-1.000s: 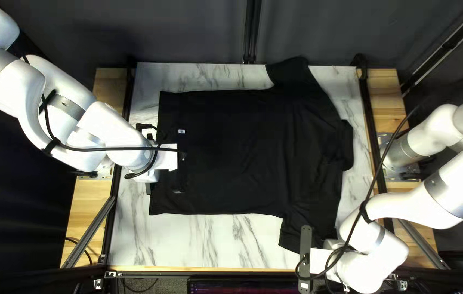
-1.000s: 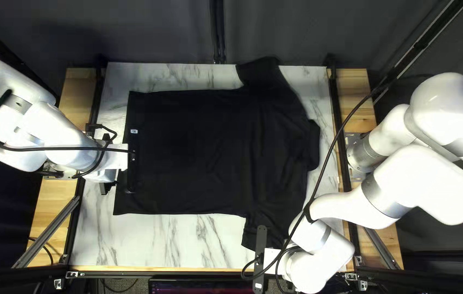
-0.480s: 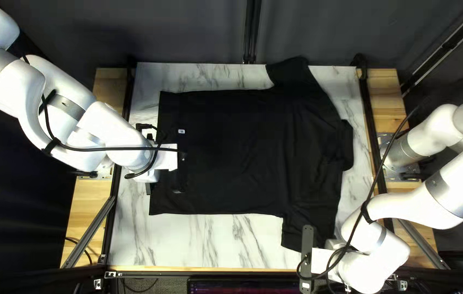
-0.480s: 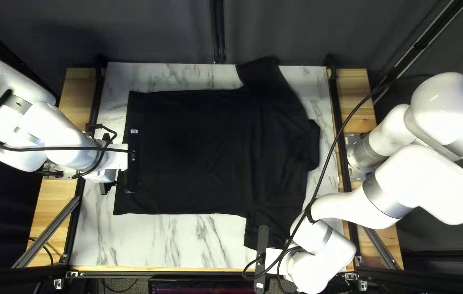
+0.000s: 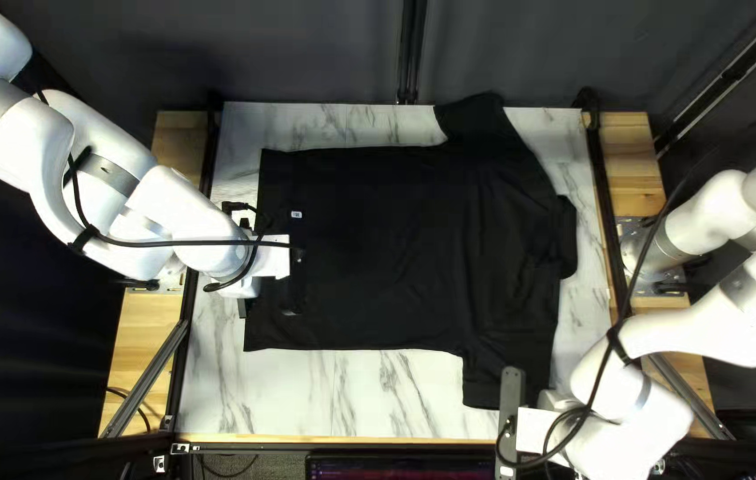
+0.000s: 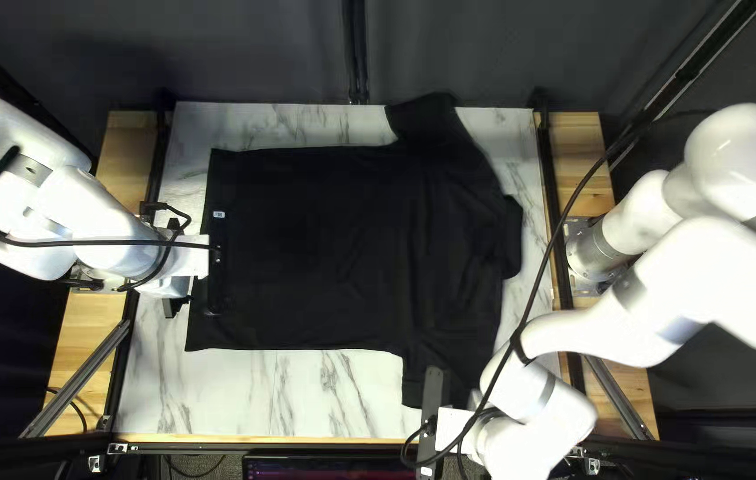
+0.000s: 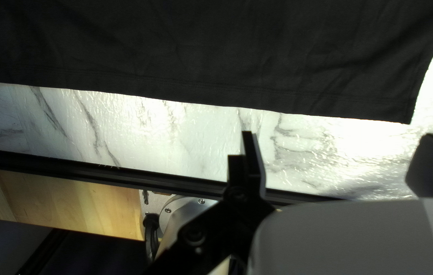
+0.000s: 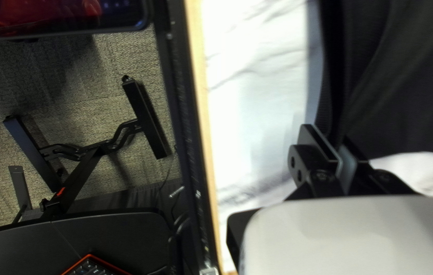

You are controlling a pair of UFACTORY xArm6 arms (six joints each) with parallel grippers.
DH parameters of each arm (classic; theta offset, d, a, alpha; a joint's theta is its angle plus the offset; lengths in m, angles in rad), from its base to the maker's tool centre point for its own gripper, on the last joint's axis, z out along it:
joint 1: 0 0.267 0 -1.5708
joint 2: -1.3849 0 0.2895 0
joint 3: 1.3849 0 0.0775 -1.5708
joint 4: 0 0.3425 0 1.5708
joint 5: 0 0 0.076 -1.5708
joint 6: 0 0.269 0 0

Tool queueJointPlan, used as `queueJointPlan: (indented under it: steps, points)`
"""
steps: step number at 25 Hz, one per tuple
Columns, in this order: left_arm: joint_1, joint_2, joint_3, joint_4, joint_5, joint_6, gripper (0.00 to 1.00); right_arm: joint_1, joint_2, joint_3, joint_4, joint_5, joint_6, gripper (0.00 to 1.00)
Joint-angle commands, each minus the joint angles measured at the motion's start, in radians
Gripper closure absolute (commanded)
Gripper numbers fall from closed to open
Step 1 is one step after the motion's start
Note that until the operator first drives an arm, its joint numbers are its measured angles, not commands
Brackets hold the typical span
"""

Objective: Fold t-shirt

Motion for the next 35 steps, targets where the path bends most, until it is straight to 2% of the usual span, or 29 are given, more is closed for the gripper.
queueJointPlan:
  steps: [1,8,12,16,22,28,31,35]
  points:
    - [0.000,0.000,0.000,0.000,0.000,0.000,0.00,-0.059,-0.187,0.154,-0.046,0.019,-0.022,1.00]
    - [0.000,0.000,0.000,0.000,0.000,0.000,0.00,-0.160,-0.397,0.332,-0.091,0.003,-0.076,1.00]
    - [0.000,0.000,0.000,0.000,0.000,0.000,0.00,-0.199,-0.460,0.388,-0.101,-0.003,-0.104,1.00]
    - [0.000,0.000,0.000,0.000,0.000,0.000,0.00,-0.283,-0.548,0.482,-0.104,-0.036,-0.167,1.00]
    - [0.000,0.000,0.000,0.000,0.000,0.000,0.00,-0.364,-0.615,0.498,-0.106,-0.007,-0.248,1.00]
    - [0.000,0.000,0.000,0.000,0.000,0.000,0.00,-0.431,-0.756,0.554,-0.104,0.068,-0.315,1.00]
    - [0.000,0.000,0.000,0.000,0.000,0.000,0.00,-0.466,-0.786,0.576,-0.107,0.061,-0.345,1.00]
    - [0.000,0.000,0.000,0.000,0.000,0.000,0.00,-0.488,-0.790,0.563,-0.113,0.067,-0.373,1.00]
